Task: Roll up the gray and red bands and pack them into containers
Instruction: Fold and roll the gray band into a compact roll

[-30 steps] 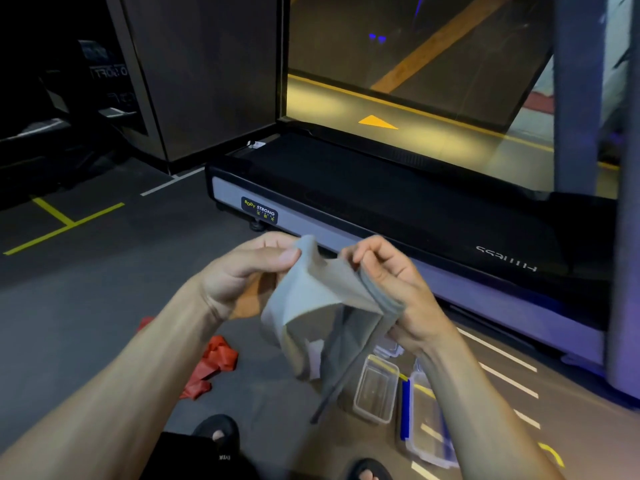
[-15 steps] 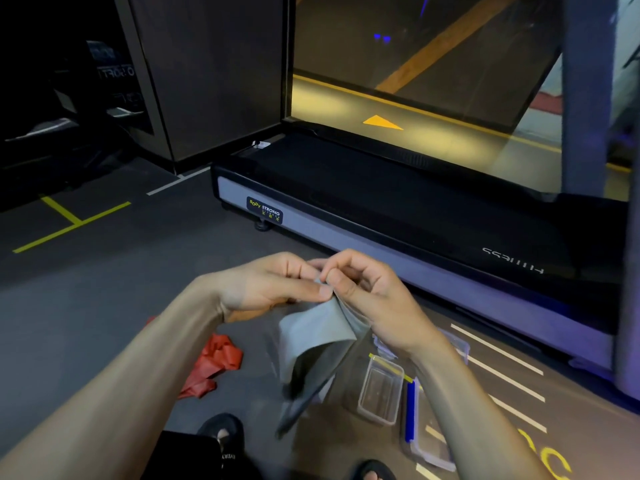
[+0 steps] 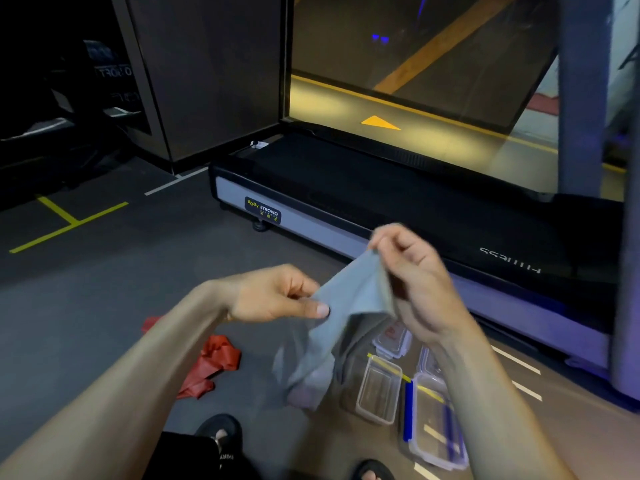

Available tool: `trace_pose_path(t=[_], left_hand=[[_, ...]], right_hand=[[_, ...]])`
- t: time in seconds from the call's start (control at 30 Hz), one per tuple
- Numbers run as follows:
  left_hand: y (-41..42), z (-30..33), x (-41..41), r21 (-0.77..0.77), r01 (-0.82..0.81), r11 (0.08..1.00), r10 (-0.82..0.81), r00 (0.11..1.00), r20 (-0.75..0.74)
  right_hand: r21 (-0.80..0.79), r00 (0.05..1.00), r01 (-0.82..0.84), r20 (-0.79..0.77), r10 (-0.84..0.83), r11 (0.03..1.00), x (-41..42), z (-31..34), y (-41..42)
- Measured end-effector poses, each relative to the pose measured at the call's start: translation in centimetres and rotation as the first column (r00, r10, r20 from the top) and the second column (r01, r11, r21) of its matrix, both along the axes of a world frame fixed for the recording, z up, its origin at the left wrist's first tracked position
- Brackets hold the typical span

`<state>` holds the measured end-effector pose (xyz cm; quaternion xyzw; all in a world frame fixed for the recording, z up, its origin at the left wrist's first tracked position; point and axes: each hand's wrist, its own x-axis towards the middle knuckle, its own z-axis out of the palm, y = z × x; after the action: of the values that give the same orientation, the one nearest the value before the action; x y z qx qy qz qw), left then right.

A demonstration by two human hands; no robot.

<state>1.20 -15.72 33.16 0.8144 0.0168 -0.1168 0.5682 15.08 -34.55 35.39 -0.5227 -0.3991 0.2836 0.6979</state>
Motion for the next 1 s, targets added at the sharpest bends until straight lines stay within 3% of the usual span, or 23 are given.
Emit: trace_pose_path(t=[0.07, 0.3, 1.0], left_hand=[[0.0, -0.6, 0.0, 0.015, 0.007, 1.000, -0.007, 1.000, -0.008], [0.4, -1.2, 0.7, 0.018, -0.105, 0.994, 0.103, 0.989, 0.107], [1.5, -0.1, -0.1, -0.115, -0.106, 0.988, 0.121, 0.984, 0.131]], right_hand=[[0.095, 0.986, 0.009, -0.165, 0.006, 0.995, 0.5, 0.7, -0.5], [0.117, 0.946, 0.070, -0.322, -0.029, 0.991, 1.5, 0.9, -1.3], [0.083, 0.955, 0.078, -0.292, -0.051, 0.993, 2.8, 0.1, -2.2]])
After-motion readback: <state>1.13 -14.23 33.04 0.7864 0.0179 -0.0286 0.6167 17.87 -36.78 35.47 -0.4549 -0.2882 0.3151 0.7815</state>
